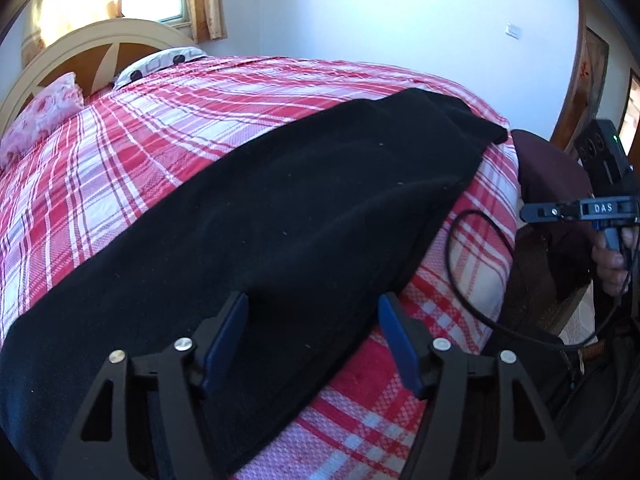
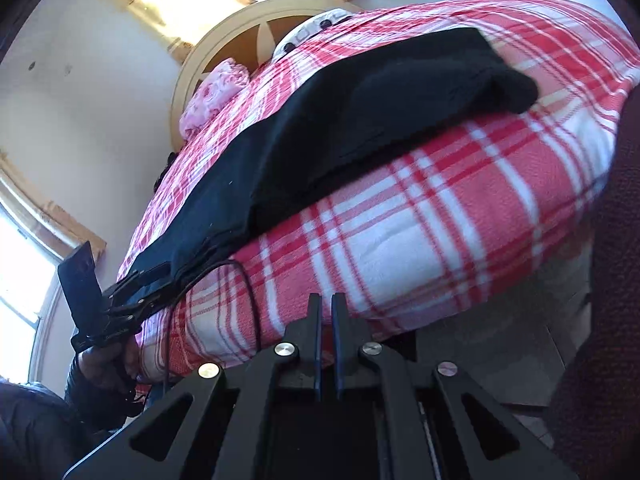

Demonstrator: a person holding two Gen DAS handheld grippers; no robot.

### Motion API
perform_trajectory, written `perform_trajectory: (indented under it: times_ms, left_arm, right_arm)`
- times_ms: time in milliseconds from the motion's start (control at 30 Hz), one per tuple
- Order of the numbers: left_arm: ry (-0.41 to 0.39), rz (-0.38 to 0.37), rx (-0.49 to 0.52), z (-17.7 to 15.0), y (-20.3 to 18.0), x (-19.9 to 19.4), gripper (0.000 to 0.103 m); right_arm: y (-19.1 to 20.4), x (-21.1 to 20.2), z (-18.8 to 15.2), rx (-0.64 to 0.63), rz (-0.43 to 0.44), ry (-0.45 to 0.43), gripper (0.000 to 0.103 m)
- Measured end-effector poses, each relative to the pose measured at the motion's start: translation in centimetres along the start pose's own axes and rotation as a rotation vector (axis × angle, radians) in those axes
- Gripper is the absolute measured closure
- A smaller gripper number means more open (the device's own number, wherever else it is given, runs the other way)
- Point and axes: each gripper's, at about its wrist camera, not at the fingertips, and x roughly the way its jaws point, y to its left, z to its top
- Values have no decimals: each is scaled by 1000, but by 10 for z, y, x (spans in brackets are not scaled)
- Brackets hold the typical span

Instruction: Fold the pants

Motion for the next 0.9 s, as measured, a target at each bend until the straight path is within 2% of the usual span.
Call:
perform_trajectory:
  times_ms: [67,100,133,167,233,467,533,667,800,833,900]
  left_arm:
    - [9,8,11,-3,-1,0,34]
    - [12,19,20,-5,-2,1,38]
    - [10,42,26,-4,-2,1,50]
    - [7,43,23,-3,0,-1,70]
    - [13,0,-4,-2,6,-2,90]
    - [20,-80,-45,-3,14,-11,95]
    - [21,-84,-12,-5,11,-18,96]
    - [53,-105,-8,-13,11,-17,97]
    - [23,-93,5,-12,8,-19,97]
    - [13,-83,11,-11,7,-20,97]
    - [11,-35,30,-8,4,-18,84]
  right_arm:
    - [9,2,0,-16,9,-5,98]
    - [12,3,0,-25,11,-8,98]
    - [15,4,0,-36,15,-10,98]
    - [18,6,0,-41,17,-10,98]
    - [20,10,0,-43,17,-6,98]
    - [33,17,2,-77,17,-15,98]
    - [34,16,2,-91,7,-19,98]
    - [31,16,3,-91,6,-29,98]
    - [27,20,0,-77,-1,-21,98]
    - [28,20,0,-74,-2,-22,98]
    - [27,19,1,-72,-1,-27,97]
